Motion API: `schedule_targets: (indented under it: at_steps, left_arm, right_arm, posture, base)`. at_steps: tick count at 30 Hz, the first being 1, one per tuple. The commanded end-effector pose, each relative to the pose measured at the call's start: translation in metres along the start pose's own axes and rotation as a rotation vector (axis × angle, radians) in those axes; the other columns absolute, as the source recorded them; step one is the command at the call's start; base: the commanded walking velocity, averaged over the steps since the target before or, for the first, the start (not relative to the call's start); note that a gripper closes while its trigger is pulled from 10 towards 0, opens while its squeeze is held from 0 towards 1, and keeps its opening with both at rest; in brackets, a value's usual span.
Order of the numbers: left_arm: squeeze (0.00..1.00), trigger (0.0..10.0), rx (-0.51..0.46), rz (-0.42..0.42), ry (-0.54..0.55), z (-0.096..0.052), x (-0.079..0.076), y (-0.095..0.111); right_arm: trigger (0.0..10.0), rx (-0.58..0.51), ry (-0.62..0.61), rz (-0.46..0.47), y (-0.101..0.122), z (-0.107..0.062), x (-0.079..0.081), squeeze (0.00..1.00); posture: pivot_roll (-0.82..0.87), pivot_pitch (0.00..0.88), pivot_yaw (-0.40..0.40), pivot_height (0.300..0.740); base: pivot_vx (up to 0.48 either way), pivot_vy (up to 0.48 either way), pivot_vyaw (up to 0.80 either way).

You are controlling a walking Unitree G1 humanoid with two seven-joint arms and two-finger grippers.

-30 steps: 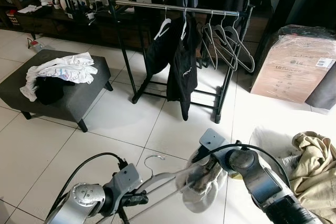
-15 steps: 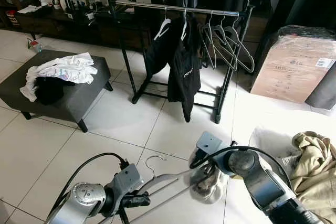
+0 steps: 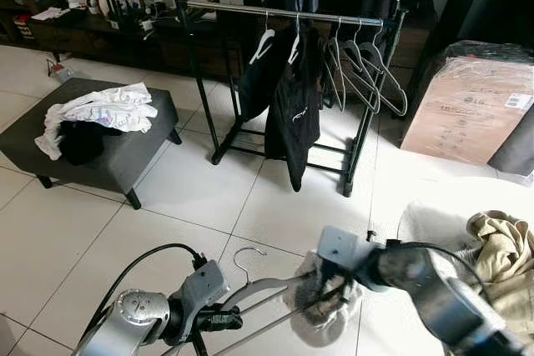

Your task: Hang hanger

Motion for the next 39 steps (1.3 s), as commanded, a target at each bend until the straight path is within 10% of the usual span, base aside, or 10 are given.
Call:
schedule_targets:
  at_steps: [1, 5, 13, 23, 39]
  left_arm:
    - [0.0, 10.0, 0.011, 0.013, 0.002, 0.0, 0.002, -0.001]
    - [0.0, 10.0, 0.01, 0.013, 0.004, 0.0, 0.002, -0.001]
    - [0.0, 10.0, -0.025, 0.083, -0.066, -0.01, -0.011, 0.017]
    - [0.0, 10.0, -0.047, 0.198, -0.031, -0.025, -0.003, 0.042]
    - [0.0, 10.0, 0.05, 0.103, 0.126, -0.002, 0.023, 0.027]
  right_arm:
    - [10.0, -0.101, 0.061, -0.041, 0.023, -0.01, 0.009, 0.0]
    - [10.0, -0.195, 0.126, -0.066, 0.043, -0.019, 0.019, 0.0]
    - [10.0, 0.1, -0.255, 0.058, -0.014, 0.007, -0.039, 0.0]
    - [10.0, 0.034, -0.115, 0.081, 0.005, 0.027, -0.007, 0.0]
    - [10.0, -0.028, -0.141, 0.16, 0.018, 0.002, -0.013, 0.0]
  posture:
    - [-0.08, 0.132, 0.007, 0.74]
    - [-0.08, 0.131, 0.006, 0.74]
    - [-0.07, 0.128, 0.005, 0.74]
    - [-0.06, 0.126, 0.008, 0.74]
    - [-0.08, 0.127, 0.009, 0.74]
  base:
    - [0.0, 0.0, 0.0]
    - [0.0, 0.0, 0.0]
    - [0.0, 0.0, 0.0]
    - [0.0, 0.0, 0.0]
    - [0.0, 0.0, 0.0]
Point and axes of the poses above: a point about 5 cm out from each wrist's last joint towards the gripper, its own z axis pointing out of the wrist towards the gripper, its own y axis along the axis of the wrist's last joint, x = y × z, the point moved 5 cm from there along z, pointing out of the wrist towards the gripper, and after that the axes turned 5 degrees about z, right-handed, at the moved point
